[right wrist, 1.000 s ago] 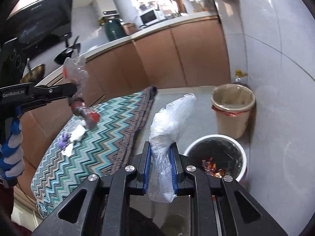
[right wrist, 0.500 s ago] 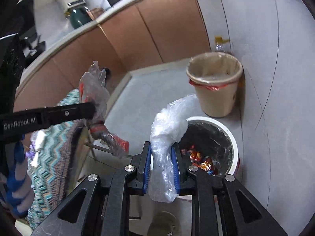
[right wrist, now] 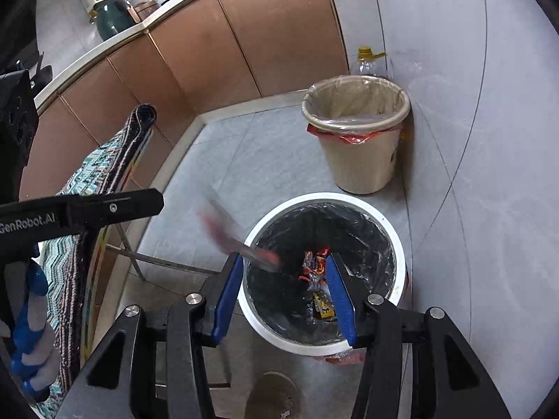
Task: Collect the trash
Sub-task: 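Open both tools over the white bin to drop the items, then move both open tools back over the remaining trash on the table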
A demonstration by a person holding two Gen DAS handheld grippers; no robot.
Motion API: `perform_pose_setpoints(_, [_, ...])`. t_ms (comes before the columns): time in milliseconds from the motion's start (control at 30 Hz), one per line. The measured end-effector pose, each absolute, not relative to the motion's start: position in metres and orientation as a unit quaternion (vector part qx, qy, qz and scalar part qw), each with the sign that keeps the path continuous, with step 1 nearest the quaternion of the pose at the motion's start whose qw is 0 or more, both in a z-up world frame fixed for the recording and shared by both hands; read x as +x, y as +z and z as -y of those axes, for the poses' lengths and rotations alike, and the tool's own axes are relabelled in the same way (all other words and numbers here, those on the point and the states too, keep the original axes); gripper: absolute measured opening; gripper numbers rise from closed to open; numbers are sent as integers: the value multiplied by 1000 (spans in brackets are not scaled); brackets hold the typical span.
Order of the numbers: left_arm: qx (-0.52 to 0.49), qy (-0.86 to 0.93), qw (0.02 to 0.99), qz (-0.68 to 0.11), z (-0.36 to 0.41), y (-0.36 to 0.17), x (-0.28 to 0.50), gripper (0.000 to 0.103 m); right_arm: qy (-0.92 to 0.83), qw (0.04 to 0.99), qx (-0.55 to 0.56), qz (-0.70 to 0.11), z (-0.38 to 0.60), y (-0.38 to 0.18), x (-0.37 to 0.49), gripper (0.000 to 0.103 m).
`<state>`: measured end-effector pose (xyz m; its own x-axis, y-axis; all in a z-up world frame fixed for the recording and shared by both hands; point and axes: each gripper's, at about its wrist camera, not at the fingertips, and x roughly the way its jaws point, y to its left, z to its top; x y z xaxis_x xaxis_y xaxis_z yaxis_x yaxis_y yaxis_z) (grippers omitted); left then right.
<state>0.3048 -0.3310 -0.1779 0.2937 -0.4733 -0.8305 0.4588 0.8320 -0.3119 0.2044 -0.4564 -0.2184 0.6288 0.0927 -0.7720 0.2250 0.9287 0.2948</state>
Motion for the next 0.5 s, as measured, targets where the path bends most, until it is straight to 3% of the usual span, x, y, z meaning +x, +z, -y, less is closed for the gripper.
perform_pose_setpoints(200, [-5, -309, 818, -486, 310, -139, 282, 36, -36, 896, 167, -410, 440, -190, 189, 49])
perform_pose_setpoints(500, [-5, -284, 880, -380, 230, -27, 237, 36, -8, 935, 119, -335, 392, -98, 153, 49])
